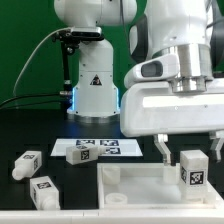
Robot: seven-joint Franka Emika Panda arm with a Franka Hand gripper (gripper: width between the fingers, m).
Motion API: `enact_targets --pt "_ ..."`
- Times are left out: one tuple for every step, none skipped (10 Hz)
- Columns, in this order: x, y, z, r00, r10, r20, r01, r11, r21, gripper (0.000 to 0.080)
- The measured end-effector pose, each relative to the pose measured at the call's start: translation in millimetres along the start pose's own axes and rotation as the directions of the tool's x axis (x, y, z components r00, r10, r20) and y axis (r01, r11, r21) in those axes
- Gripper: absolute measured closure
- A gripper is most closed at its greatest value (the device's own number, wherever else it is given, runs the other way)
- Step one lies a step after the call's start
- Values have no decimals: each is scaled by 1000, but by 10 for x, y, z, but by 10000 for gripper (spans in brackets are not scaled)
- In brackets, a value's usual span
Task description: Assemble square table
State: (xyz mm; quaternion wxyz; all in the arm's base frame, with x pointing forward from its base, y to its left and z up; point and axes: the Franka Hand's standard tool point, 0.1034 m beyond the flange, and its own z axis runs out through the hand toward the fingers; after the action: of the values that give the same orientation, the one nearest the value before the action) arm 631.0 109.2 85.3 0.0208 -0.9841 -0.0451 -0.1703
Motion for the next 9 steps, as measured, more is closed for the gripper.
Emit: enact_targets --pt "19 -14 -13 993 5 120 -6 1000 6 174" --pt "95 -23 -29 985 9 173 -11 1000 10 157" --pt "52 -58 -5 966 25 259 -28 1000 9 157" --pt "29 -91 28 942 41 333 -45 999 4 151" --pt "30 -92 65 925 44 378 -49 999 3 150" --pt "47 -63 61 914 56 402 -61 998 -1 150" --pt "70 -65 69 919 73 387 -75 997 -8 158" --pt "63 -65 75 919 72 388 -75 997 -8 158" --pt "63 -70 75 912 135 387 -133 991 -31 322"
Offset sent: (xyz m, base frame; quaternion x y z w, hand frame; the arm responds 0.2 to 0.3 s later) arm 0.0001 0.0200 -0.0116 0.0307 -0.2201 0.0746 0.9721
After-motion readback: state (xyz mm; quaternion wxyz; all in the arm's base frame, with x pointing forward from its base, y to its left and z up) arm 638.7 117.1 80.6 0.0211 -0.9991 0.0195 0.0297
